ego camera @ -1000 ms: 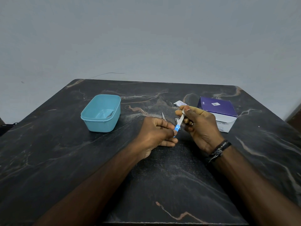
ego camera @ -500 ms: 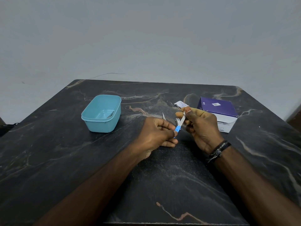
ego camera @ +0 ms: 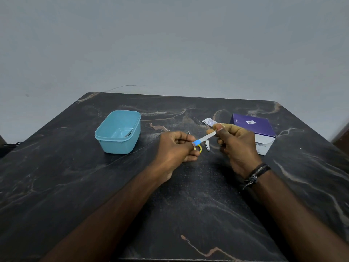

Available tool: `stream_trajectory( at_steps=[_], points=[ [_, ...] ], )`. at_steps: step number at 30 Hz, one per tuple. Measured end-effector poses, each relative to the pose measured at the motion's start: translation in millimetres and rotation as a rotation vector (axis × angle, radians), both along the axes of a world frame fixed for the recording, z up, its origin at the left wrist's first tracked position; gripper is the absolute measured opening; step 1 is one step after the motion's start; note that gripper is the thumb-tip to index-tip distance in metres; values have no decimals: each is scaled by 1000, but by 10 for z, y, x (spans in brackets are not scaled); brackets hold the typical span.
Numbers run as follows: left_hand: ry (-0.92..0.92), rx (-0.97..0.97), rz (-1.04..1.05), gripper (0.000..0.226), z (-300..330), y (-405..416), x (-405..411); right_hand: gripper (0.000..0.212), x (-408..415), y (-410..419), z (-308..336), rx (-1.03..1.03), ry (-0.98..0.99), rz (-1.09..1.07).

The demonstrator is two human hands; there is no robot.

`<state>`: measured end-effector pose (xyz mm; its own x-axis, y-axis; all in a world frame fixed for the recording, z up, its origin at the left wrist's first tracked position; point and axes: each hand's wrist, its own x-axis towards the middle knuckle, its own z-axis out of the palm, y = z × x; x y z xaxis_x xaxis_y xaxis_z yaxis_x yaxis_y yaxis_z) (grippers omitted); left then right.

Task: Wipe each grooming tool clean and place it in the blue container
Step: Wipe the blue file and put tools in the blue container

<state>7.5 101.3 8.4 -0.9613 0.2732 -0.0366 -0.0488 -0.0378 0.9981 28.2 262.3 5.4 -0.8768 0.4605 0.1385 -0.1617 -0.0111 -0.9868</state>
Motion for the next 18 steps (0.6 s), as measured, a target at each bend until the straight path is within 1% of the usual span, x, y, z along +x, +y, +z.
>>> stream_trajectory(
  at_steps=[2, 4, 7, 9, 12, 18],
  points=[
    [18, 52, 76, 11, 19, -16, -28, 14, -4, 1, -16, 106, -23, -23],
    [38, 113, 162, 13, 40, -38, -54, 14, 3, -45, -34, 186, -64, 8],
    [60, 211, 253, 15, 50, -57, -84, 11, 45, -175, -84, 206, -114, 172],
    [57, 239, 275, 17, 44, -49, -87, 14, 64, -243, -121, 227, -116, 246],
    [53, 243, 266, 19, 33, -41, -82, 17, 67, -292, -136, 226, -72, 263],
    [103, 183, 144, 20, -14, 5, -35, 13, 57, -296, -117, 176, -37, 206]
  ],
)
